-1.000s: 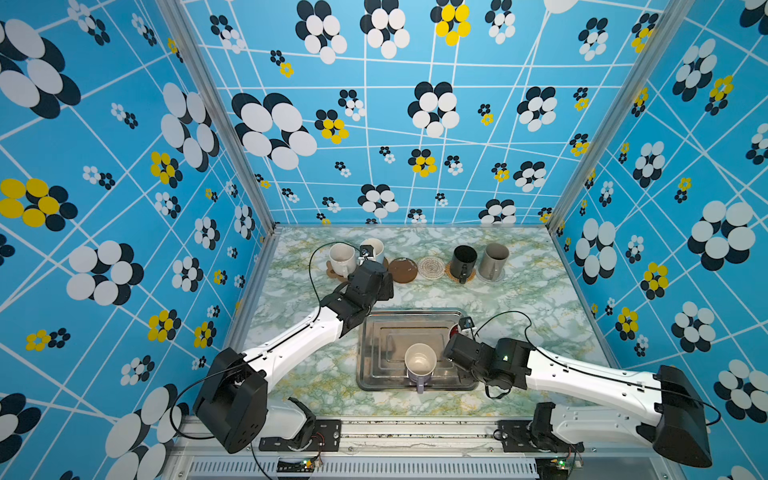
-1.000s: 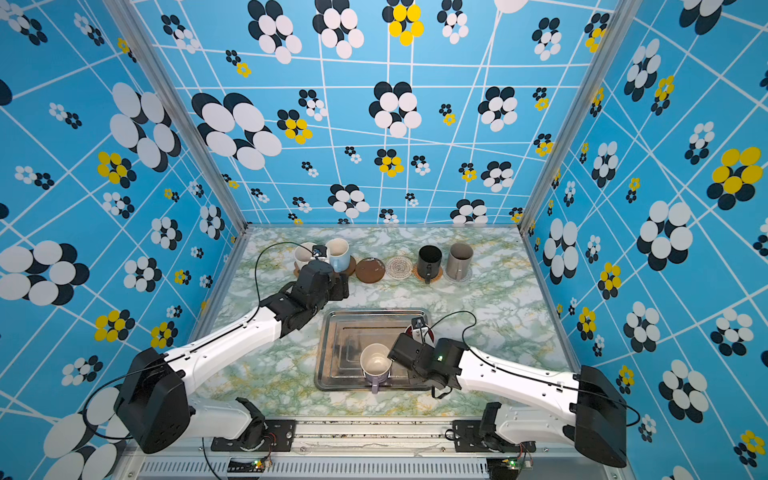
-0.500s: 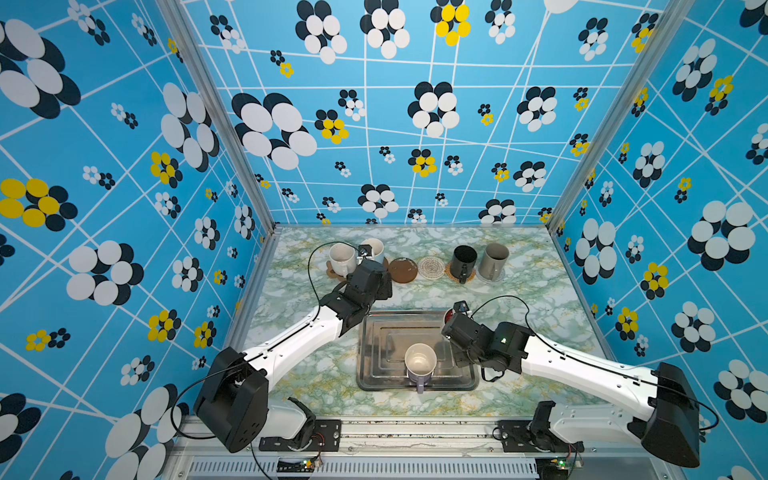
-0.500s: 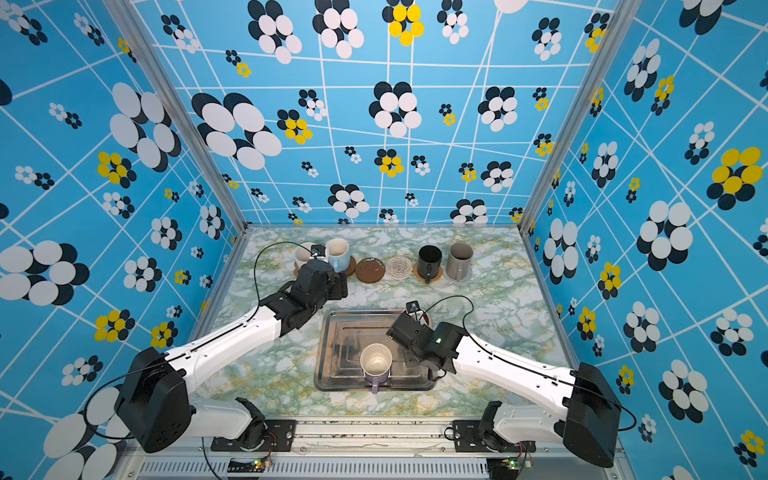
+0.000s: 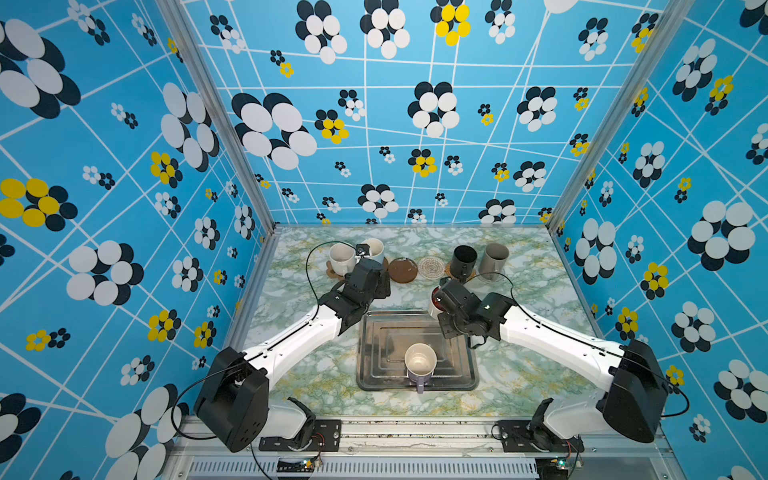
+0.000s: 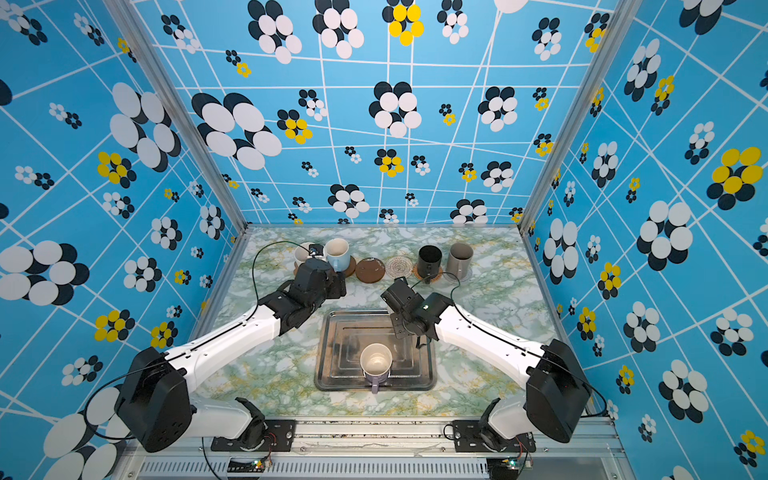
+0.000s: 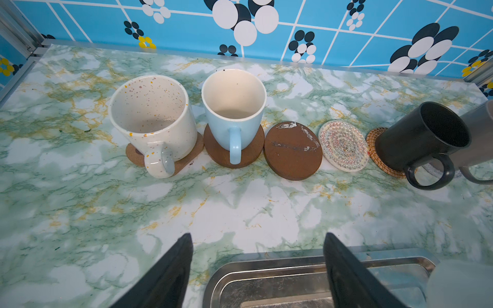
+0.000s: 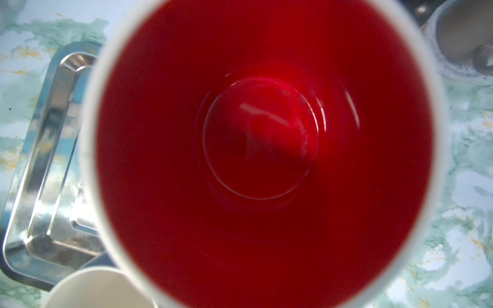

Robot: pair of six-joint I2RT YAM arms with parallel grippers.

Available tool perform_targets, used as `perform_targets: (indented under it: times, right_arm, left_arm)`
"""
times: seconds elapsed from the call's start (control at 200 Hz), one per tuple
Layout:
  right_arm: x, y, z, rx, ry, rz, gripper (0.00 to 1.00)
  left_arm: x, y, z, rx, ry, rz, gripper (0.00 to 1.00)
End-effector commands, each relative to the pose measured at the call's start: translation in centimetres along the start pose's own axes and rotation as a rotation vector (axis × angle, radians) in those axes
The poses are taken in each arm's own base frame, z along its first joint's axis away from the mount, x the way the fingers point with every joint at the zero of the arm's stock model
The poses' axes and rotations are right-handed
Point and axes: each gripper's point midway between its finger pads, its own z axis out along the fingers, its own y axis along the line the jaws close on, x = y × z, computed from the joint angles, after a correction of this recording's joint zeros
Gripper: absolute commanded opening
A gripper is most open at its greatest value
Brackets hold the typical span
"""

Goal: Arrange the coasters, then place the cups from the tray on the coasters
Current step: 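Lift the red-lined mug out of the tray toward the coasters with the right gripper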

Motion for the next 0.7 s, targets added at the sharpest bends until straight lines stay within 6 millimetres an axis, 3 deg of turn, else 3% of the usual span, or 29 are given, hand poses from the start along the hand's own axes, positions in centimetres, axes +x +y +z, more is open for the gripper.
perform_targets:
  times: [0.0, 0.36, 0.695]
  right_arm:
    - [-4.2, 0.4, -0.8, -0.027, -0.098, -0.024, 0.0]
    - [-9.2, -1.2, 1.1, -0.016, -0.098, -0.016, 0.0]
    - [-12.4, -2.4, 4.0, -0.01, -0.084, 0.014, 0.0]
  left_arm:
    - [-0.4, 0.4, 0.1, -0.006, -0.004, -0.01, 0.78]
    - [-0.4, 1.2, 0.2, -0.012, -0.006, -0.038, 0.78]
    - [-0.5, 1.8, 0.3, 0.009, -0.015, -0.072, 0.79]
